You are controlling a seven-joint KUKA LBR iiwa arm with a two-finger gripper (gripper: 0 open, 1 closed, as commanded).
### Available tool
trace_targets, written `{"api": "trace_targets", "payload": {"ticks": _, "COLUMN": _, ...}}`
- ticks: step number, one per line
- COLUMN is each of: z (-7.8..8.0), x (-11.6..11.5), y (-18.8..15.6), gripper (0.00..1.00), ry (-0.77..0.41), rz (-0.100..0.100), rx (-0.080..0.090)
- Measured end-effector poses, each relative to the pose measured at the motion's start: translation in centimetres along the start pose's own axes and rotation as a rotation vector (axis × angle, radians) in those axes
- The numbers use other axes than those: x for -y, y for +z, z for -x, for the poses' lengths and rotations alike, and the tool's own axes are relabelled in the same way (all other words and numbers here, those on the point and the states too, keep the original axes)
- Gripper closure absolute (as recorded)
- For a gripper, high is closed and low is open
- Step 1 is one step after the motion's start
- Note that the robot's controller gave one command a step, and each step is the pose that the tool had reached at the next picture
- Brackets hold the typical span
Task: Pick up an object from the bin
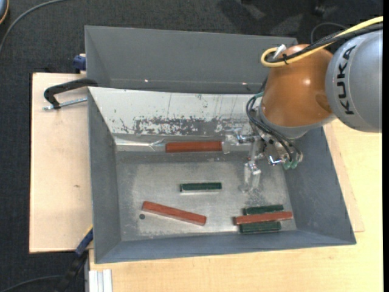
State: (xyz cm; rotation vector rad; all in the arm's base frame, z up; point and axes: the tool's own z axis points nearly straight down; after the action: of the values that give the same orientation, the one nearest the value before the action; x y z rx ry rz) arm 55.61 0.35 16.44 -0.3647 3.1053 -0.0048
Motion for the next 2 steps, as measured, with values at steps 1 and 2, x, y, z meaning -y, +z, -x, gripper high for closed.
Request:
{"api": "trace_targets", "payload": {"ticks": 1, "z": -0.18, "x": -4.64, "y": 9.38, "gripper": 0.00, "ry": 0.288, "rz": 0.005, "rx": -0.019}}
{"api": "trace_targets", "payload": {"ticks": 2, "z": -0.07, "x": -4.56, "y": 9.23, "gripper": 1.00, "ry": 0.288, "rz": 0.004, "rx": -0.015}}
